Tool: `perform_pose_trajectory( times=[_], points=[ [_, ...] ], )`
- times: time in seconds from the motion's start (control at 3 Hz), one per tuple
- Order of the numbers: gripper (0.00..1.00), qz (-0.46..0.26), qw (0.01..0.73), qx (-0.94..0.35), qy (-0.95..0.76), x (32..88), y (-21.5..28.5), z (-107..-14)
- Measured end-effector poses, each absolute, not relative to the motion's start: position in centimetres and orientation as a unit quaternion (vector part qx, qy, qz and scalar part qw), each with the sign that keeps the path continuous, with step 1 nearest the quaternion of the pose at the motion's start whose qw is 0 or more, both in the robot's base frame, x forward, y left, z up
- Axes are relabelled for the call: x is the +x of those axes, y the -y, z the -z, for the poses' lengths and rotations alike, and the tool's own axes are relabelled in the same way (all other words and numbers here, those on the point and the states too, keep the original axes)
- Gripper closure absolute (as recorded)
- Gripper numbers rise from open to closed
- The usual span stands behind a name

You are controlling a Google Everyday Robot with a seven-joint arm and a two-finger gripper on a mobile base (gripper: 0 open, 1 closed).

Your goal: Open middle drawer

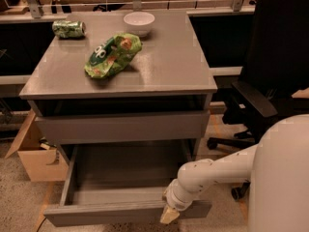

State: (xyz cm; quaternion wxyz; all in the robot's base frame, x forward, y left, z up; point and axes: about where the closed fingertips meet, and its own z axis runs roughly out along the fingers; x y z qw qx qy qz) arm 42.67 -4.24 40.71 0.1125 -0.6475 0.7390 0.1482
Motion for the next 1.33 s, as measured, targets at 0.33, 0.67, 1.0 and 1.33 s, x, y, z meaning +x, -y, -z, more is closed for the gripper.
perform_pose_trajectory(
  times=[0.33, 0.67, 1.0, 1.33],
  points=[
    [0.0, -0.136, 0.135, -0.628, -0.754, 41.9, 5.9, -42.8],
    [0.0, -0.112, 0.171, -0.609, -0.766, 40.9, 8.2, -46.4],
    [0.0, -0.081, 0.214, -0.591, -0.774, 39.7, 11.0, -51.2],
    [0.0, -0.071, 0.231, -0.582, -0.776, 39.5, 13.0, -53.5]
  ],
)
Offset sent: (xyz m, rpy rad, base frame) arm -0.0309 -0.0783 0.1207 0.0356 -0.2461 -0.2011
